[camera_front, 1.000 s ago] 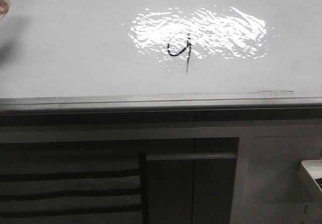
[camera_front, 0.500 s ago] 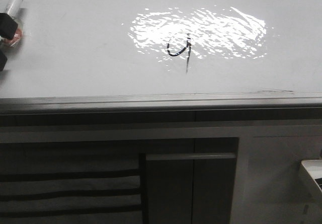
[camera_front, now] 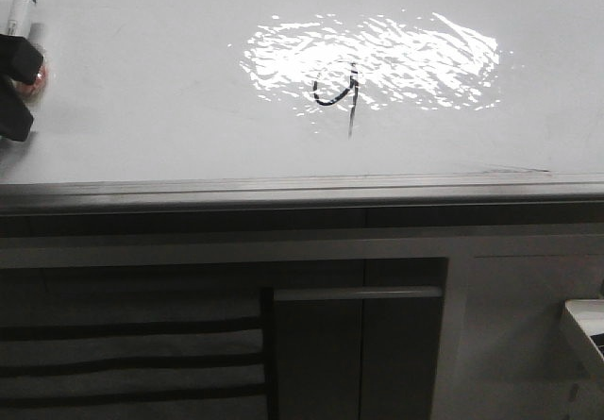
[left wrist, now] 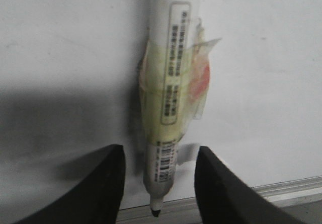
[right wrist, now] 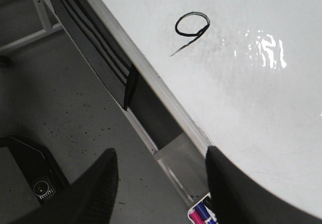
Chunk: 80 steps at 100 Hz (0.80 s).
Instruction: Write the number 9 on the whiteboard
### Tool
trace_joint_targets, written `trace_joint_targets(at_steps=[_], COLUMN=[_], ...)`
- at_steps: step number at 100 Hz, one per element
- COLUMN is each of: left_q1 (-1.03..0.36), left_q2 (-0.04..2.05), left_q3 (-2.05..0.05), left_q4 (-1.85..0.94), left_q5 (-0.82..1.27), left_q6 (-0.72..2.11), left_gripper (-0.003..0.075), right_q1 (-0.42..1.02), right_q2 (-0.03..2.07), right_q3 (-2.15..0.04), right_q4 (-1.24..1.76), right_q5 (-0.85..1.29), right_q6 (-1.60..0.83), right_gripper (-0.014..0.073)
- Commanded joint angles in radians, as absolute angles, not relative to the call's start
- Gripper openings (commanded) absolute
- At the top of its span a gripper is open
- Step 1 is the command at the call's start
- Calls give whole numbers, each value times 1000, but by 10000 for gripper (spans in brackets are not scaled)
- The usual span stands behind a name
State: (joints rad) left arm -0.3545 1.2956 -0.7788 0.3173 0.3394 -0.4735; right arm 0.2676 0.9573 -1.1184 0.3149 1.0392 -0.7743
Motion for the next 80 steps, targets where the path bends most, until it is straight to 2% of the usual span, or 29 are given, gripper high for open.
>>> trace_joint_targets(at_steps=[1, 17, 31, 37, 59, 80], left_q1=[-353, -353, -353, -353, -353, -353], left_q2=[1256, 1152, 998, 932, 673, 547], left_q3=[-819, -852, -856, -854, -743, -576], left_q4=[340, 355, 359, 359, 364, 392], left_q5=[297, 405, 480, 521, 535, 450], left_q6=[-480, -476, -416, -382, -341, -335], left_gripper=[398, 396, 384, 377, 365, 364], right_q1=[260, 260, 260, 260, 260, 260], right_q2=[945, 907, 845, 814, 660, 554], right_q3=[-1149, -1149, -1142, -1122, -900, -732], right_q4=[326, 310, 148, 106, 95, 103], right_q5=[982, 978, 969, 958, 793, 610], right_q6=[-739, -579, -195, -130, -93, -93], right_gripper=[344, 343, 323, 298, 170, 73])
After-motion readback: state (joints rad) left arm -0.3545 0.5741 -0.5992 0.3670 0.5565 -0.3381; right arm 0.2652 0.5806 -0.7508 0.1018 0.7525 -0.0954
